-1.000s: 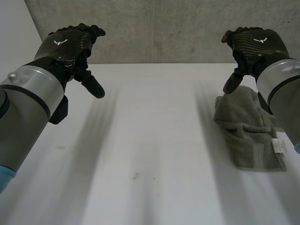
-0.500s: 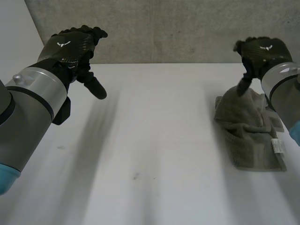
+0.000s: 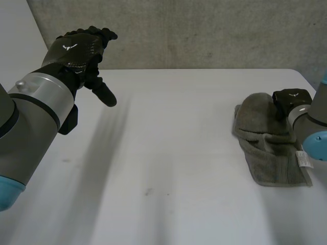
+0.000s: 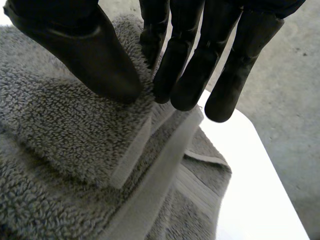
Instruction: Fold the towel.
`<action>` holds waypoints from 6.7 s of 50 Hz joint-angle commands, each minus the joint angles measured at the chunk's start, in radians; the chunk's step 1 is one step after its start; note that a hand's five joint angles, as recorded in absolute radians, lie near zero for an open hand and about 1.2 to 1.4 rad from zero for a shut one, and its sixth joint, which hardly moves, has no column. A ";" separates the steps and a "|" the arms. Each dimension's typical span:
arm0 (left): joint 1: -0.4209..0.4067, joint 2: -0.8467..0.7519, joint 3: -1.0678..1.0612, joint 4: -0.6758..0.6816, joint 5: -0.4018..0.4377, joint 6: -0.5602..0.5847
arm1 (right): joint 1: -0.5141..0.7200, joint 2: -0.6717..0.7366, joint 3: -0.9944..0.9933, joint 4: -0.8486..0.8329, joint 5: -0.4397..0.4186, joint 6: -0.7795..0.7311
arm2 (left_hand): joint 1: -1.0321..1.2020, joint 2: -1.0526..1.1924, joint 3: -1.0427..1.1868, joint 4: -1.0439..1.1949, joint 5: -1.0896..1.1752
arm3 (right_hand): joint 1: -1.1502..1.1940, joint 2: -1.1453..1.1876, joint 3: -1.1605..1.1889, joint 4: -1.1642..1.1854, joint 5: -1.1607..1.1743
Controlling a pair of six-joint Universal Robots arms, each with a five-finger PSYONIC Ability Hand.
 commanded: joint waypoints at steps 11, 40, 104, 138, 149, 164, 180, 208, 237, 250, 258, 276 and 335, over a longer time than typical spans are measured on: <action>0.000 0.014 -0.005 0.000 0.000 0.000 | 0.008 -0.027 0.053 0.014 -0.161 0.008 | 0.002 0.010 0.010 0.009 -0.029 | 0.095 0.097 0.105 0.104 0.099; 0.009 0.015 -0.003 0.023 -0.001 0.000 | 0.481 -0.273 0.231 0.287 -0.586 0.151 | 0.002 0.010 0.010 0.009 -0.029 | 0.095 0.097 0.105 0.104 0.099; -0.239 -0.456 -0.194 0.185 -0.041 -0.298 | 0.125 -0.325 0.628 -0.207 -0.287 -0.158 | 0.020 0.029 0.028 0.028 -0.011 | -0.038 -0.035 -0.028 -0.029 -0.034; -0.262 -0.543 -0.125 0.228 -0.076 -0.296 | 0.139 -0.607 0.645 -0.069 -0.270 -0.044 | 0.455 0.463 0.462 0.462 0.423 | 0.095 0.097 0.105 0.104 0.099; -0.290 -0.552 -0.131 0.211 -0.078 -0.288 | 0.129 -0.563 0.599 -0.068 -0.270 -0.047 | 0.913 0.921 0.921 0.920 0.882 | 0.095 0.097 0.105 0.104 0.099; -0.175 -0.546 0.128 0.271 -0.161 -0.028 | 0.140 -0.524 0.352 -0.265 -0.207 -0.038 | 1.224 1.232 1.231 1.231 1.193 | 0.095 0.097 0.105 0.104 0.099; -0.095 -0.253 0.195 0.445 -0.086 0.069 | 0.185 -0.561 0.460 -0.611 -0.250 0.040 | 1.224 1.232 1.231 1.231 1.193 | 0.095 0.097 0.105 0.104 0.099; -0.109 -0.249 -0.448 0.466 -0.089 0.161 | 0.160 -0.566 0.706 -0.328 -0.342 -0.087 | 1.224 1.232 1.231 1.231 1.193 | 0.095 0.097 0.105 0.104 0.099; 0.050 -0.184 -0.435 0.396 -0.038 0.167 | 0.022 -0.524 0.741 -0.336 -0.267 -0.093 | 0.188 0.196 0.195 0.195 0.157 | 0.095 0.097 0.105 0.104 0.099; 0.204 -0.313 -0.226 0.251 0.259 0.167 | 0.033 -0.509 0.758 -0.336 -0.267 -0.095 | 0.296 0.305 0.304 0.304 0.265 | 0.095 0.097 0.105 0.104 0.099; 0.274 -0.436 -0.113 0.201 0.276 0.172 | 0.034 -0.494 0.758 -0.339 -0.268 -0.096 | 0.507 0.516 0.515 0.514 0.476 | 0.095 0.097 0.105 0.104 0.099; 0.333 -0.592 0.001 0.198 0.404 0.380 | 0.033 -0.486 0.760 -0.339 -0.270 -0.099 | 0.611 0.619 0.618 0.618 0.580 | 0.095 0.097 0.105 0.104 0.099; 0.318 0.074 -0.152 0.098 0.240 0.399 | 0.033 -0.757 0.402 0.161 -0.265 -0.081 | 1.224 1.232 1.231 1.231 1.193 | 0.095 0.097 0.105 0.104 0.099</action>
